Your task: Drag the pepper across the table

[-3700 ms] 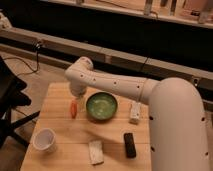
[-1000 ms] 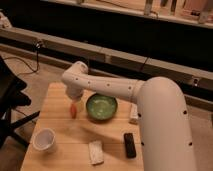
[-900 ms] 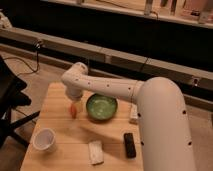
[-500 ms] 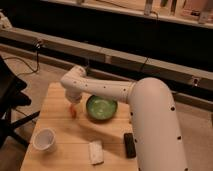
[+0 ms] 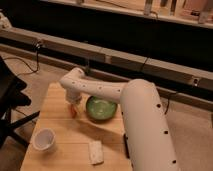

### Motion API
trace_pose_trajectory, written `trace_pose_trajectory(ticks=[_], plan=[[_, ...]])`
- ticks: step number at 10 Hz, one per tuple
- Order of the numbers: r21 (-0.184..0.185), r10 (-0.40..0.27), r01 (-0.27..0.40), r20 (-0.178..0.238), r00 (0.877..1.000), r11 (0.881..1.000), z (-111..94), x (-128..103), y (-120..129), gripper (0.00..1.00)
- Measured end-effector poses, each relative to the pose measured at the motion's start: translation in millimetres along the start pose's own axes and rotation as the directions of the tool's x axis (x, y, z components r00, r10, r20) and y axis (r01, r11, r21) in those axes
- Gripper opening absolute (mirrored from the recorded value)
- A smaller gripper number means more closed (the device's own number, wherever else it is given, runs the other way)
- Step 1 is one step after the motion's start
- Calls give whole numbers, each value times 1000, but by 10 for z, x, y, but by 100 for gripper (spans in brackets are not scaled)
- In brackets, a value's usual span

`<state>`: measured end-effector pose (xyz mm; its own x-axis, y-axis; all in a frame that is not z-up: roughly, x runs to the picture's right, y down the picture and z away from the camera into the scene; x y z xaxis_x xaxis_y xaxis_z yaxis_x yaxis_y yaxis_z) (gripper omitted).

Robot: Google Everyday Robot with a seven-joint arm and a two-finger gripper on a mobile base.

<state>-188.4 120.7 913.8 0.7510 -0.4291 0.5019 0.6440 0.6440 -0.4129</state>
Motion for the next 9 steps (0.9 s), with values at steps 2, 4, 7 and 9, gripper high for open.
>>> trace_pose_trajectory(ticks=[2, 4, 7, 9], plan=[[-31, -20, 20, -9, 1000, 999, 80, -27, 2, 71], [-42, -42, 41, -19, 999, 998, 89, -46, 10, 49], [-32, -40, 39, -10, 999, 999, 40, -33, 15, 23], [-35, -30, 30, -8, 1000, 999, 43, -12, 12, 2]])
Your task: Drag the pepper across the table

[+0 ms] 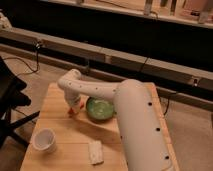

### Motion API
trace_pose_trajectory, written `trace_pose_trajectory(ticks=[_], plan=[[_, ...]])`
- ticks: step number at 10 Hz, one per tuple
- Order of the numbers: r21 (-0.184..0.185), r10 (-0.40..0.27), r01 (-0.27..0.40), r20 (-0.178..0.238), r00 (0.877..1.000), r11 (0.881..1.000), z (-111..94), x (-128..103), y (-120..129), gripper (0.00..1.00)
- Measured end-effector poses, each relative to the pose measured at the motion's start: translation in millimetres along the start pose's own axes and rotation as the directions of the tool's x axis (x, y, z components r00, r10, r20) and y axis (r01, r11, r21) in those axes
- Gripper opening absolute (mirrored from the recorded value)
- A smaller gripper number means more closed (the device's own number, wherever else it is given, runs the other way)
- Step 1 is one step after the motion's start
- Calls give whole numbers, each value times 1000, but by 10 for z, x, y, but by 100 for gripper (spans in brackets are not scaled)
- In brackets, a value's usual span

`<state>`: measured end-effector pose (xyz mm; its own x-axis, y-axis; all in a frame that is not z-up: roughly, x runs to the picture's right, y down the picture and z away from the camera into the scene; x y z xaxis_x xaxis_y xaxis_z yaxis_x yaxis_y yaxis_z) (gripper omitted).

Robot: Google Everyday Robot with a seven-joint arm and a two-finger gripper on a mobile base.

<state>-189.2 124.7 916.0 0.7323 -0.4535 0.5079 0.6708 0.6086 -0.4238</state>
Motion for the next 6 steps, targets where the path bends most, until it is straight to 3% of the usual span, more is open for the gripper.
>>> trace_pose_trajectory(ticks=[6], plan=[[-2, 13, -13, 4, 1000, 1000, -61, 11, 36, 0]])
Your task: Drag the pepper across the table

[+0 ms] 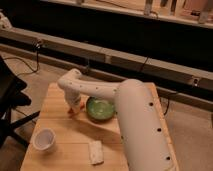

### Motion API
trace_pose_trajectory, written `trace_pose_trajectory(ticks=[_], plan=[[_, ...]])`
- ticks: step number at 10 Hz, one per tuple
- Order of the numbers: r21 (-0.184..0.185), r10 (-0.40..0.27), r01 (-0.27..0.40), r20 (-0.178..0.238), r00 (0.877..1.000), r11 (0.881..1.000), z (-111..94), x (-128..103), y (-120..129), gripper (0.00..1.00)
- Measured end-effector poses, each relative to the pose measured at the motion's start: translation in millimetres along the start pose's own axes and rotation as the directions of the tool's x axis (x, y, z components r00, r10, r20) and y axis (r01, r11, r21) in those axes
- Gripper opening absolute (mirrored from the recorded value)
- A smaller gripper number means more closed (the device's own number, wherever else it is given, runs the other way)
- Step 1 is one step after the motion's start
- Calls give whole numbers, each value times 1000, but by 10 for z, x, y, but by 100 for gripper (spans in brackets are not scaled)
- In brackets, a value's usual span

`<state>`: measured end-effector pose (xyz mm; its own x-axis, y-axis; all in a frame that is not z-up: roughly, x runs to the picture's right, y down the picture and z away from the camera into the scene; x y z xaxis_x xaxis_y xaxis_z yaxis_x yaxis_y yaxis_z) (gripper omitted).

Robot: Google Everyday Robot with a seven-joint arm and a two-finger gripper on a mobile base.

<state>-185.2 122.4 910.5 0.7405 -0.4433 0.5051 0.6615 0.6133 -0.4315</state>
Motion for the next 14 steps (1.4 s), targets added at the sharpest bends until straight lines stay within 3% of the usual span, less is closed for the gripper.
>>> trace_pose_trajectory(ticks=[14], plan=[[-4, 18, -18, 16, 1000, 1000, -68, -42, 104, 0]])
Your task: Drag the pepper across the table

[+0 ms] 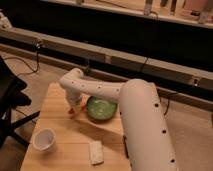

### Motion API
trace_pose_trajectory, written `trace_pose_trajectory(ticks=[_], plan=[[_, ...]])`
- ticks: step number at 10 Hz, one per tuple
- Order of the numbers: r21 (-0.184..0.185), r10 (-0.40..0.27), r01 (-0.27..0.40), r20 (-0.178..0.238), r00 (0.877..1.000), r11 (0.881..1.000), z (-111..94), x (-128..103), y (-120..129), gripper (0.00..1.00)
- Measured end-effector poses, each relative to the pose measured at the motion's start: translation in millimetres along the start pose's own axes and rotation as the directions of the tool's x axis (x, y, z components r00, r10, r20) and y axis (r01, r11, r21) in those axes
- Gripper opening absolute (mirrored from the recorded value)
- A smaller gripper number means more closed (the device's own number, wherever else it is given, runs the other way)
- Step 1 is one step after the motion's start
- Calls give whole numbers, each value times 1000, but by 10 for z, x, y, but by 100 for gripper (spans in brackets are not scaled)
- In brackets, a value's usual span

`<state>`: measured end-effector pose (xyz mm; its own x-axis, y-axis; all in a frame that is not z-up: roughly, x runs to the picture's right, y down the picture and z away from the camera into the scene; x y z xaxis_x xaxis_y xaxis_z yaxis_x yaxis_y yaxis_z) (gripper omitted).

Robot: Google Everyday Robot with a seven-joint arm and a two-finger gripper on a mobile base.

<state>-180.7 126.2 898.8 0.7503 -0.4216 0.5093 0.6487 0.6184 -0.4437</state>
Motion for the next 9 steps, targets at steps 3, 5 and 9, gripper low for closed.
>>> trace_pose_trajectory(ticks=[3, 5, 9], plan=[[2, 8, -8, 6, 1000, 1000, -15, 25, 36, 0], [2, 9, -9, 8, 1000, 1000, -22, 25, 43, 0], [5, 4, -4, 17, 1000, 1000, -26, 41, 20, 0]])
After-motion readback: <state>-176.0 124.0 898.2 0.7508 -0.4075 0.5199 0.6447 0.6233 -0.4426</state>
